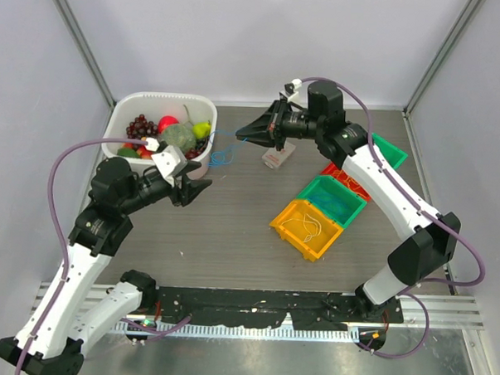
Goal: Untangle the cables
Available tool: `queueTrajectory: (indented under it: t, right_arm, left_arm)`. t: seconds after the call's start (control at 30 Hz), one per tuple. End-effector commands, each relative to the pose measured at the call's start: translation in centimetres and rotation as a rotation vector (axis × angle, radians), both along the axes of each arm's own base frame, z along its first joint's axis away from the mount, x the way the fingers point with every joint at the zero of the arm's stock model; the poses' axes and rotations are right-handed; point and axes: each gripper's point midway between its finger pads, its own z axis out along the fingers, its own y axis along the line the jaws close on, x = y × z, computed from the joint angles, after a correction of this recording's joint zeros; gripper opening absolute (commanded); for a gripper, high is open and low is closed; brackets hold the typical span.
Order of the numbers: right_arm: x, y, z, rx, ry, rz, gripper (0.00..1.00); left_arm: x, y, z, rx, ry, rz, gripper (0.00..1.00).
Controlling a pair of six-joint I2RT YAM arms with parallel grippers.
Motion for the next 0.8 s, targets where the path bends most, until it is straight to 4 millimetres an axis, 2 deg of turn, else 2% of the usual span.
queueTrajectory:
  t: [0.0, 0.17, 0.4, 0.67, 0.77]
  right_arm:
    - [-0.5, 0.5, 2.0, 0.063, -0.031, 0.038, 0.01]
    - [-0.7, 0.9, 2.6, 0.076, -0.037, 0.063, 0.01]
    - [-1.1, 1.1, 3.0, 0.087, -0.041, 0.095, 0.01]
    - [-1.7, 1.1, 3.2, 0.098, -0.035, 0.118, 0.01]
    - [-2.0, 1.3, 3.2, 0.101, -0.034, 0.128, 0.01]
  left_arm:
    - [0.8, -0.3, 0.8, 0.025, -0.135, -0.026, 0.53]
    - [1.6, -0.3, -0.2, 0.08, -0.171, -0.023, 0.49]
    - [2.6, -0.1, -1.2, 0.149, -0.205, -0.022, 0.57]
    - [3.2, -0.3, -1.5, 0.183, -0.212, -0.036, 0.43]
    - [3.2, -0.3, -1.5, 0.185, -0.21, -0.033, 0.45]
